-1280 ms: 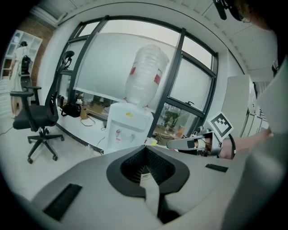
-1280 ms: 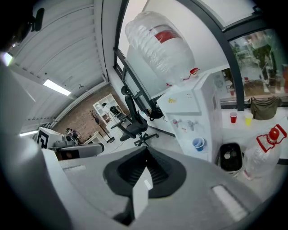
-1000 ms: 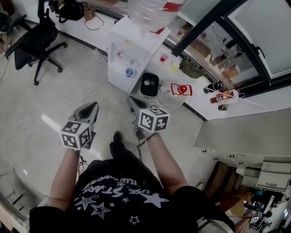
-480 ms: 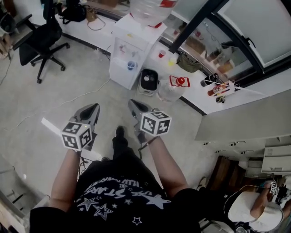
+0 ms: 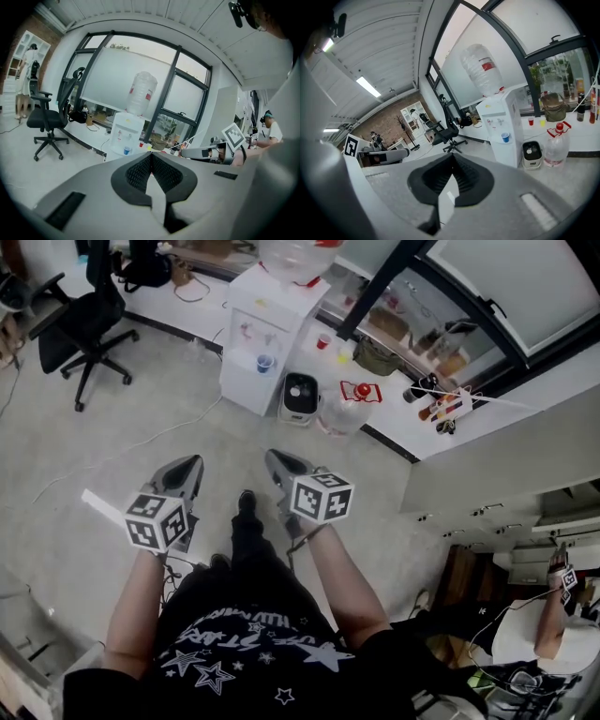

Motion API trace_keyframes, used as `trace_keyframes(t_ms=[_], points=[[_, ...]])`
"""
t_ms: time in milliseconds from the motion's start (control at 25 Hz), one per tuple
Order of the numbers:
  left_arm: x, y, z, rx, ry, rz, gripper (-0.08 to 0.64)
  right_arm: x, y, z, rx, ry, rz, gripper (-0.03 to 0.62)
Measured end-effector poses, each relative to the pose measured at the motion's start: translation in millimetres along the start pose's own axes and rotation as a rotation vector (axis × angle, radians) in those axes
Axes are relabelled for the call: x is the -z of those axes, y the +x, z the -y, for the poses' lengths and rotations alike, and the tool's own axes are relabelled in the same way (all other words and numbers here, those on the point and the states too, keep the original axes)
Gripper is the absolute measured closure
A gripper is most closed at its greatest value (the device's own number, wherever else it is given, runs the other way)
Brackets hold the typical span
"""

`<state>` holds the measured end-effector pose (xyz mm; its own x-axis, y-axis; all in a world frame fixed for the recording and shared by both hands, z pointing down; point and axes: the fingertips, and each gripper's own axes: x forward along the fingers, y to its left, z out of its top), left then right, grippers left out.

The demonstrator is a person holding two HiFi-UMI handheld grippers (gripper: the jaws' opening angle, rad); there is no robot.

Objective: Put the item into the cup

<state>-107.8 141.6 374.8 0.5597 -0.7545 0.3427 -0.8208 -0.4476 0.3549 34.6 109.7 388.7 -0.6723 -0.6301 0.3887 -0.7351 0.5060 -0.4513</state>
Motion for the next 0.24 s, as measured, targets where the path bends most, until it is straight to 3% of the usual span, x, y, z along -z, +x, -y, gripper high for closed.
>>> trace_keyframes(t_ms=[240], points=[[14.3,-26.0,13.4,0.01,-0.004,0.001,0.555,20.9,-21.6,-19.3,0.01,0.006,0.009,0.592]])
